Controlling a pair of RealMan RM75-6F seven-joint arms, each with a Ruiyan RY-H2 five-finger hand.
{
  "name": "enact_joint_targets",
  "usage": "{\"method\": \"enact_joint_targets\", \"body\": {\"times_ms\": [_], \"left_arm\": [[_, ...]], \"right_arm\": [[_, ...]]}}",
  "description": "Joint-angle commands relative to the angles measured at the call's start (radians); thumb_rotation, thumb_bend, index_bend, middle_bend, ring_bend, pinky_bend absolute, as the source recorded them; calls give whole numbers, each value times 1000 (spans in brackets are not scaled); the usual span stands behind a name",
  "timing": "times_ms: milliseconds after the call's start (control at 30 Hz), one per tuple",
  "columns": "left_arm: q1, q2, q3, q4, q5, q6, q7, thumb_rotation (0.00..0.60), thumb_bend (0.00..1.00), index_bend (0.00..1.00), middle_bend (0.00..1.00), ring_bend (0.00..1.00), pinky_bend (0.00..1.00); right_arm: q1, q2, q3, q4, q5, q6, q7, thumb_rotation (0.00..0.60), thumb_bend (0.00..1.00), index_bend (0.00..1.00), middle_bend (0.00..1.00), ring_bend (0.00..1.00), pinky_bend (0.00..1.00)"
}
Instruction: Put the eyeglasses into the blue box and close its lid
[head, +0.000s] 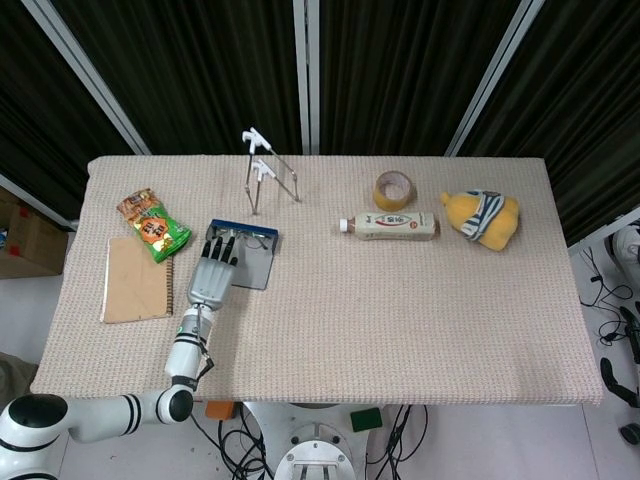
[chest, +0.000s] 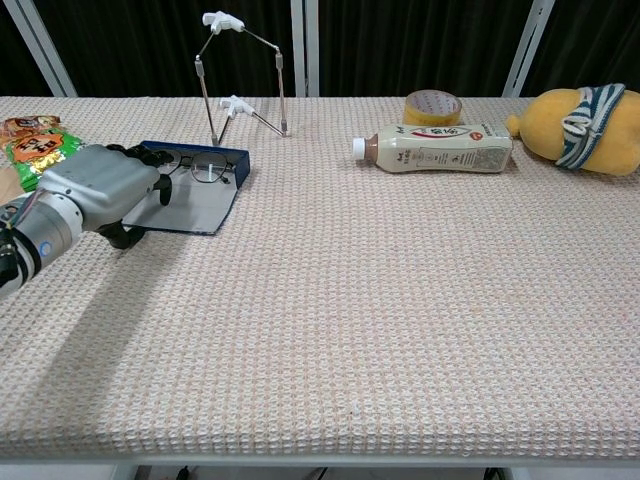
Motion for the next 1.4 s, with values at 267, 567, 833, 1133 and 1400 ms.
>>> {"method": "enact_joint_targets", "body": {"times_ms": [267,567,833,1133,1400], "left_arm": [[2,-11,-17,34,50,-7,-104,600,396,465,0,0,116],[25,-16,-33,32,100,46,-172,600,489,507,0,0,117],[26,-36,-42,77,132,40,-224,600,490,523,0,0,117],[3,-112,-58,215,199,22,-325,600,495,577,0,0,117],[-16,-161,-78,304,232,10,-376,600,494,687,0,0,117]], "right_arm": [[2,-1,-2,-7,-1,-5,-10,600,463,0,0,0,0],[4,-1,-4,-11,-3,-9,-16,600,461,0,0,0,0],[2,-7,-6,-8,-4,-7,-19,600,462,0,0,0,0],[0,-5,-4,-5,1,-5,-15,600,462,0,0,0,0],[-2,-7,-4,2,5,-7,-6,600,461,0,0,0,0]]}}
